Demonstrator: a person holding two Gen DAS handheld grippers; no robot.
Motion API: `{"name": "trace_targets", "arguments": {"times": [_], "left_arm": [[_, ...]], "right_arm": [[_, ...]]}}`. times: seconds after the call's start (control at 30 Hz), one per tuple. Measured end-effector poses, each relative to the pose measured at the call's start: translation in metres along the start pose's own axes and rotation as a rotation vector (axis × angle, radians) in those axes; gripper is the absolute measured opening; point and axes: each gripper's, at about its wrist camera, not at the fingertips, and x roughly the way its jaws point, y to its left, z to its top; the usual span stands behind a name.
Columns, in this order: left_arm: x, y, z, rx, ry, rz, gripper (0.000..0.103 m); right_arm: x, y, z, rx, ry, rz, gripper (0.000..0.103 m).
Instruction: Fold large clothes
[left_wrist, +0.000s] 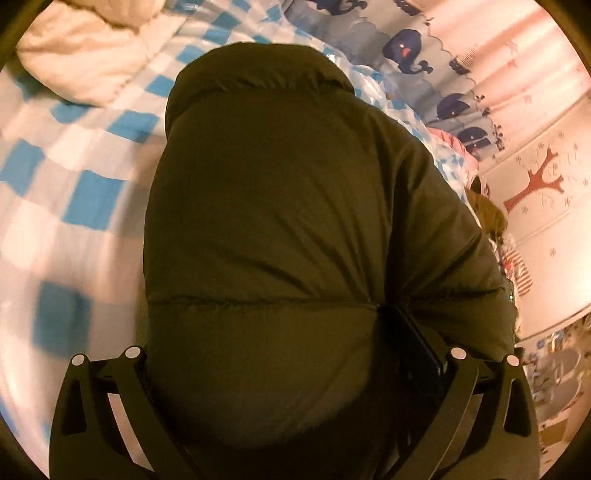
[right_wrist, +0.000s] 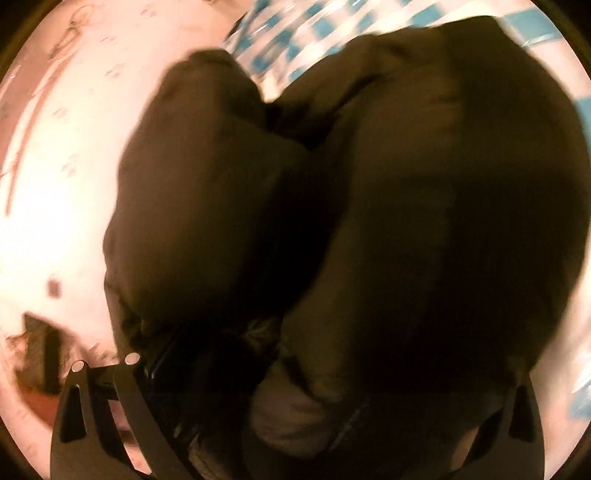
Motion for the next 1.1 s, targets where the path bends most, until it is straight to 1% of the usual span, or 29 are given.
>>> {"name": "trace_targets", "arguments": {"times": [0.07,0.1,0.13,0.17,0.2,0.27,0.3,0.33,0.37,0.43,0.47,0.5,0.53,0.57,0.6,0.63,0.67,0.7,0.73,0.77,0.8,0.83,0.87,0.9,0.93,0.97,1.03,1.07,1.1], "left_arm": [[-0.012,-0.007,-0.020,0.055,-0.001,0.057,0.096],[-0.009,-0.006,-0.026,0.080,0.007,0.095,0.096],[-0.005,-0.004,-0.031,0.095,0.021,0.126,0.096],[0.003,0.005,-0.034,0.091,0.047,0.148,0.096],[0.004,0.011,-0.034,0.071,0.057,0.148,0.096],[-0.005,0.017,-0.032,0.026,0.047,0.142,0.096],[-0.011,0.015,-0.032,0.037,0.033,0.144,0.096],[-0.015,0.012,-0.032,0.048,0.023,0.145,0.096],[-0.018,0.010,-0.031,0.054,0.014,0.143,0.096],[-0.028,0.009,-0.031,0.024,-0.041,0.129,0.096],[-0.033,0.011,-0.030,0.003,-0.073,0.122,0.096],[-0.036,0.011,-0.030,-0.015,-0.096,0.119,0.096],[-0.039,0.012,-0.030,-0.039,-0.128,0.120,0.096],[-0.041,0.016,-0.028,-0.058,-0.166,0.117,0.096],[-0.047,0.019,-0.032,-0.079,-0.217,0.107,0.096],[-0.051,0.020,-0.035,-0.096,-0.258,0.095,0.096],[-0.052,0.022,-0.035,-0.103,-0.273,0.087,0.096],[-0.047,0.022,-0.033,-0.096,-0.277,0.072,0.096],[-0.042,0.026,-0.032,-0.080,-0.254,0.075,0.096],[-0.029,0.026,-0.033,-0.066,-0.219,0.065,0.096],[-0.019,0.025,-0.034,-0.060,-0.199,0.060,0.096],[-0.009,0.024,-0.036,-0.049,-0.177,0.084,0.096],[-0.002,0.023,-0.037,-0.026,-0.156,0.122,0.096],[-0.003,0.024,-0.036,-0.020,-0.150,0.130,0.096],[-0.009,0.024,-0.037,-0.024,-0.154,0.129,0.096],[-0.021,0.025,-0.040,-0.037,-0.186,0.130,0.096],[-0.041,0.024,-0.048,-0.041,-0.271,0.128,0.096],[-0.048,0.023,-0.051,-0.031,-0.297,0.129,0.096],[-0.054,0.019,-0.057,-0.005,-0.315,0.127,0.096]], "right_arm": [[0.003,0.001,-0.019,-0.029,0.049,0.014,0.098],[0.004,-0.003,-0.025,-0.042,0.063,-0.014,0.098],[0.003,-0.010,-0.031,-0.054,0.075,-0.070,0.097],[-0.001,-0.014,-0.033,-0.056,0.079,-0.097,0.096],[-0.010,-0.017,-0.036,-0.050,0.071,-0.117,0.096],[-0.039,-0.015,-0.040,-0.037,0.005,-0.193,0.096],[-0.056,-0.009,-0.041,-0.046,-0.043,-0.222,0.096],[-0.080,0.005,-0.041,-0.074,-0.142,-0.279,0.096],[-0.091,0.018,-0.035,-0.099,-0.205,-0.298,0.096],[-0.101,0.067,-0.019,-0.217,-0.298,-0.233,0.096],[-0.100,0.082,-0.010,-0.259,-0.308,-0.209,0.096],[-0.087,0.104,0.000,-0.311,-0.298,-0.168,0.096],[-0.065,0.124,0.013,-0.360,-0.248,-0.086,0.096],[-0.048,0.130,0.024,-0.360,-0.206,-0.059,0.096],[-0.029,0.125,0.035,-0.329,-0.174,-0.067,0.096],[-0.014,0.114,0.042,-0.294,-0.162,-0.100,0.096],[0.004,0.092,0.049,-0.265,-0.171,-0.206,0.096],[0.007,0.068,0.044,-0.266,-0.180,-0.294,0.096],[0.021,0.030,0.045,-0.260,-0.185,-0.357,0.096],[0.029,0.014,0.050,-0.242,-0.202,-0.332,0.096],[0.014,-0.010,0.043,-0.211,-0.225,-0.304,0.095],[0.009,-0.015,0.041,-0.198,-0.227,-0.304,0.095],[0.007,-0.013,0.043,-0.206,-0.211,-0.326,0.095],[0.010,-0.008,0.050,-0.215,-0.191,-0.356,0.095],[0.005,-0.002,0.048,-0.220,-0.180,-0.383,0.096],[-0.006,0.005,0.040,-0.230,-0.198,-0.406,0.096],[-0.031,0.034,0.013,-0.339,-0.279,-0.399,0.096],[-0.042,0.053,-0.013,-0.423,-0.316,-0.410,0.096],[-0.048,0.067,-0.029,-0.465,-0.329,-0.421,0.096]]}}
